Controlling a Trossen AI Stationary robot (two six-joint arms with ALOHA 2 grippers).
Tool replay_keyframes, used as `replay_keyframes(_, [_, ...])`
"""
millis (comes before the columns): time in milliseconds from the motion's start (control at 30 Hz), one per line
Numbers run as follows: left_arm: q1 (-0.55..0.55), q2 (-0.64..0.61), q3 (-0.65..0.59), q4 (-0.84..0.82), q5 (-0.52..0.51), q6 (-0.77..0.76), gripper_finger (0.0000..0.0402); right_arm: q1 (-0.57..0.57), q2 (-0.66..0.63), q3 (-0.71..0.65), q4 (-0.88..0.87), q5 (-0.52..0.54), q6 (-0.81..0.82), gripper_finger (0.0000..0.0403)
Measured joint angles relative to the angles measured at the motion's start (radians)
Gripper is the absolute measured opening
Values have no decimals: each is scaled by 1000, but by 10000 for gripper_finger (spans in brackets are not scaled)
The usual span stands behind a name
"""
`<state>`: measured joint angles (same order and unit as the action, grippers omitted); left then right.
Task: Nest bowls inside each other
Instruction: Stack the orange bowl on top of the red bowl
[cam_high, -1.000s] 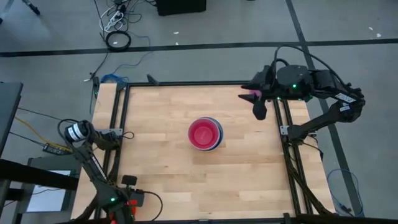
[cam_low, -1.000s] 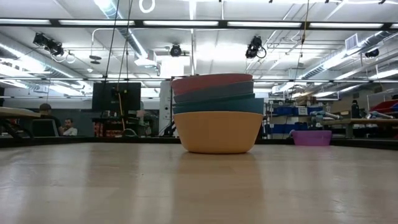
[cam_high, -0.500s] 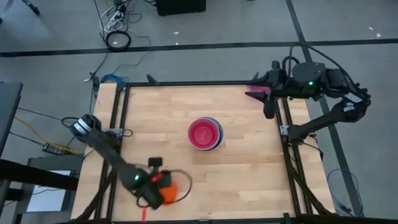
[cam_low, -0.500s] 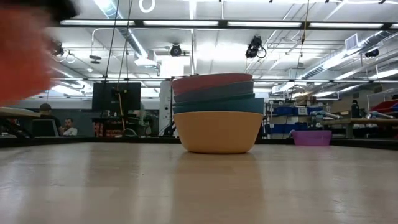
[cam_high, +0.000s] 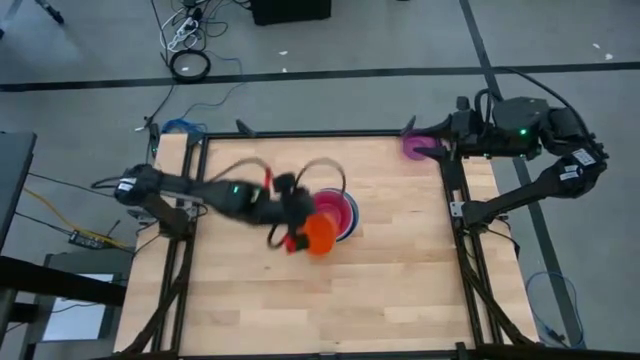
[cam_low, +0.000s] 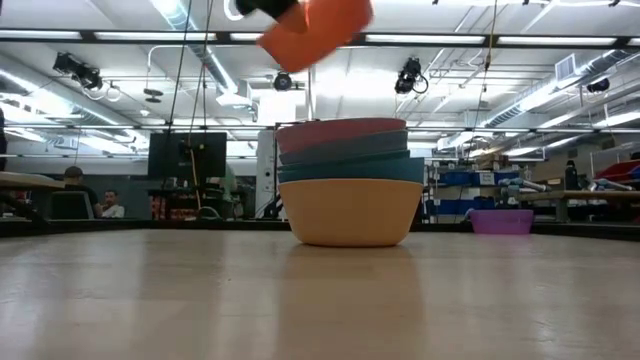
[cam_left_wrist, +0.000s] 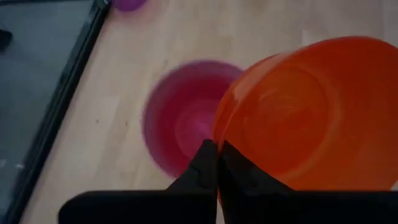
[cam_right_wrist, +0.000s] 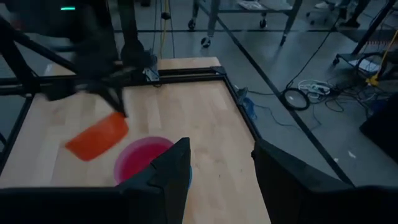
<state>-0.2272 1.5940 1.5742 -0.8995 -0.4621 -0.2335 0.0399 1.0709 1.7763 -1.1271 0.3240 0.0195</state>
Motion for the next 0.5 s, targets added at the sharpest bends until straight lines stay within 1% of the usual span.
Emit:
replay_keyframes(67, [78, 6, -2, 37, 66, 28, 1, 0, -6, 0, -1, -6, -12, 164])
replay_keyframes(133, [142, 16, -7, 69, 107, 52, 1, 0, -12, 0, -3, -11, -19, 164])
replay_keyframes(200, [189, 36, -9, 73, 138, 70, 1, 0, -18, 0, -15, -13, -22, 164])
replay_keyframes(267, [231, 52, -9, 89, 196, 71, 1, 0, -23, 0, -31, -13, -24, 164])
replay_keyframes(333, [263, 77, -9, 84, 246, 67, 1, 0, -30, 0, -45, -13, -31, 164])
replay_keyframes(500, [308, 163, -9, 56, 317, 57, 2, 0, -51, 0, -56, -13, -33, 164])
